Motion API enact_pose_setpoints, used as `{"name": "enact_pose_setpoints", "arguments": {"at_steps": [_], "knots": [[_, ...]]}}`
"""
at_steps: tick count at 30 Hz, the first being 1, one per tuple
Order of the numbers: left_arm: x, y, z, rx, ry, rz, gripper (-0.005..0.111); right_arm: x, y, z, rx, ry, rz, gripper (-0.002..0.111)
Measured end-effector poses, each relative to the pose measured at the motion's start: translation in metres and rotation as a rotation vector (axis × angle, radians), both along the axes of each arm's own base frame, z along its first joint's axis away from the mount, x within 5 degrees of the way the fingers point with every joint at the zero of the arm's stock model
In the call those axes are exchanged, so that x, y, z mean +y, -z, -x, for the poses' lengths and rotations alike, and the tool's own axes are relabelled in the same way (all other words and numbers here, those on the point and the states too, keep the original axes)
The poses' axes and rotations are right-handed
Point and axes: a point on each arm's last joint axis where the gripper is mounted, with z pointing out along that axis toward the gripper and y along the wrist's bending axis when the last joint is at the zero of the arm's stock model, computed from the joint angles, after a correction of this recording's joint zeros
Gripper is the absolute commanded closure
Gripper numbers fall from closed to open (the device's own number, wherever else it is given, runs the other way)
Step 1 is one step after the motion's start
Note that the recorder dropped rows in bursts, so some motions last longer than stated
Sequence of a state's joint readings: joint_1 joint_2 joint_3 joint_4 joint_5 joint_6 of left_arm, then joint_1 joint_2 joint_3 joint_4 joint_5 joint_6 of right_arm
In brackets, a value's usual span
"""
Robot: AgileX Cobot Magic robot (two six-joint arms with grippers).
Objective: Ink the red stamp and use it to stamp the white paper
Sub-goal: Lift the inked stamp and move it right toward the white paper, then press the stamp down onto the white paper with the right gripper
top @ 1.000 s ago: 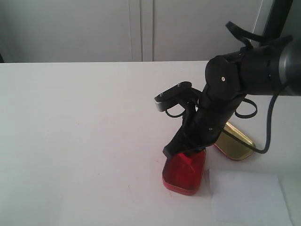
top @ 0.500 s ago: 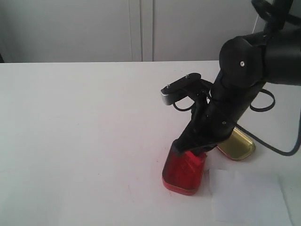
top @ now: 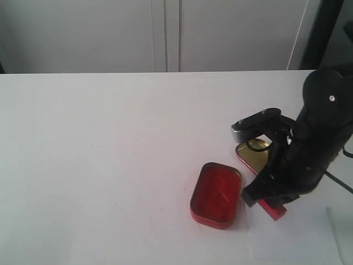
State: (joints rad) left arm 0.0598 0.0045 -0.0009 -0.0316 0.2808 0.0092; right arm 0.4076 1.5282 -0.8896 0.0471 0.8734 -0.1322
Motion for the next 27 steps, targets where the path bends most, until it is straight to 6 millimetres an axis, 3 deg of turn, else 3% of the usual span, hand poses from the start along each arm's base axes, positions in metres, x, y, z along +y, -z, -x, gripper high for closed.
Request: {"name": "enact_pose_setpoints", "arguments": {"at_steps": [7,17,27], "knots": [[0.0,0.0,0.0,0.0,0.0,0.0,0.107,-0.017,0.004,0.007,-0.015,0.058,-0.006,0.108],[0.0,0.0,0.0,0.0,0.0,0.0,0.107,-0.021,0.022,0.012,-0.032,0.094,0.006,0.108],[0.0,0.0,0.0,0.0,0.0,0.0,0.107,-0.018,0.042,0.003,-0.031,0.135,0.006,0.108]]}}
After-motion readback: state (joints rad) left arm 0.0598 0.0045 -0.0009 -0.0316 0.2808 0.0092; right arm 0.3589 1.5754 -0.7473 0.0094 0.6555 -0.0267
